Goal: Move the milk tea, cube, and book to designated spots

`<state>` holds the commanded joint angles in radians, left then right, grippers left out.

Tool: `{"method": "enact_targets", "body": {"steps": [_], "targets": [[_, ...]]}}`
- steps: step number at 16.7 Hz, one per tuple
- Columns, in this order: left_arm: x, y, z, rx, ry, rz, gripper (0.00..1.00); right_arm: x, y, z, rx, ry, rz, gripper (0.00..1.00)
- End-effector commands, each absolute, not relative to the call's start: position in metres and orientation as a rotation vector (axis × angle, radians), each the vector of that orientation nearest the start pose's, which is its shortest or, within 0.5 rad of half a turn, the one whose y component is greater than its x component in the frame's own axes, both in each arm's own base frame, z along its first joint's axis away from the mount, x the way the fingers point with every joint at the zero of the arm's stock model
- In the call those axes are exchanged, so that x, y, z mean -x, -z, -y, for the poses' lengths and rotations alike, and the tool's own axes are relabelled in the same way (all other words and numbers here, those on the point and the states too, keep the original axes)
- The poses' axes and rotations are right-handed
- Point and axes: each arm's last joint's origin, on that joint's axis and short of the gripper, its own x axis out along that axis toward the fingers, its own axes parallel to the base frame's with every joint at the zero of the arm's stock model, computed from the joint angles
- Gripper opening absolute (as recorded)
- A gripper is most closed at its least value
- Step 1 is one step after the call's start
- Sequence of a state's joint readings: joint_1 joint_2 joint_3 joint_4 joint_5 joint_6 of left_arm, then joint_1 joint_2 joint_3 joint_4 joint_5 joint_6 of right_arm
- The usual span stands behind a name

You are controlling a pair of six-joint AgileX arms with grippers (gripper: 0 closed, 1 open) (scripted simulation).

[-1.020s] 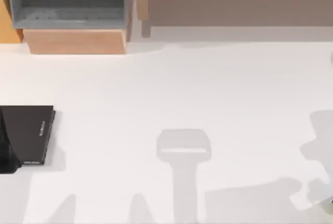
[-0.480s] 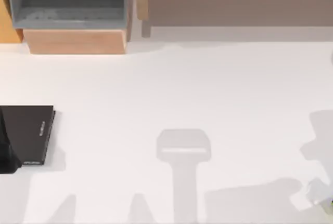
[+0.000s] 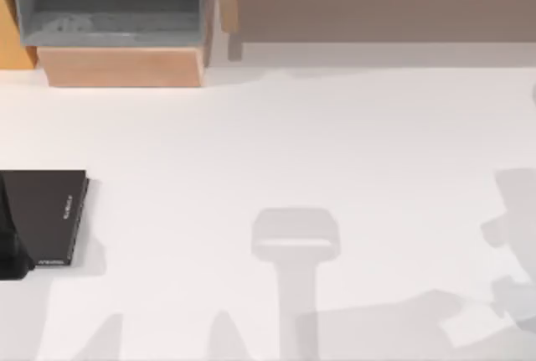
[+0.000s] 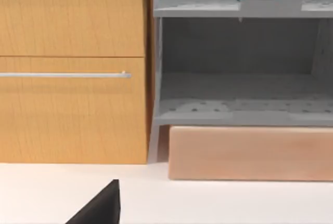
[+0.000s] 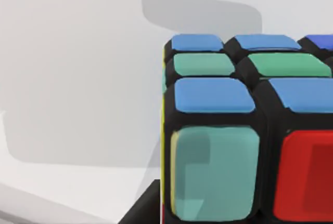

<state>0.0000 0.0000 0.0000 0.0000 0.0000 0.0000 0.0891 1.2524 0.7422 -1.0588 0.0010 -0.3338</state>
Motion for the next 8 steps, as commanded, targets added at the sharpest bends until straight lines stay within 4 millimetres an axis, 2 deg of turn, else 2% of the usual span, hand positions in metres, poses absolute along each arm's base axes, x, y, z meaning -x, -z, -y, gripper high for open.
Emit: {"method": "enact_targets", "body": {"steps": [4, 6, 8], "targets": [[-0.106, -0.160, 0.001, 0.000, 0.000, 0.000, 1.00, -0.189, -0.185, -0.018, 0.333, -0.321, -1.530, 0.00], [-0.106, -0.160, 0.001, 0.000, 0.000, 0.000, 1.00, -0.203, -0.193, -0.022, 0.351, -0.294, -1.458, 0.00], [-0.106, -0.160, 0.001, 0.000, 0.000, 0.000, 1.00, -0.225, -0.206, -0.029, 0.371, -0.249, -1.337, 0.00]]}}
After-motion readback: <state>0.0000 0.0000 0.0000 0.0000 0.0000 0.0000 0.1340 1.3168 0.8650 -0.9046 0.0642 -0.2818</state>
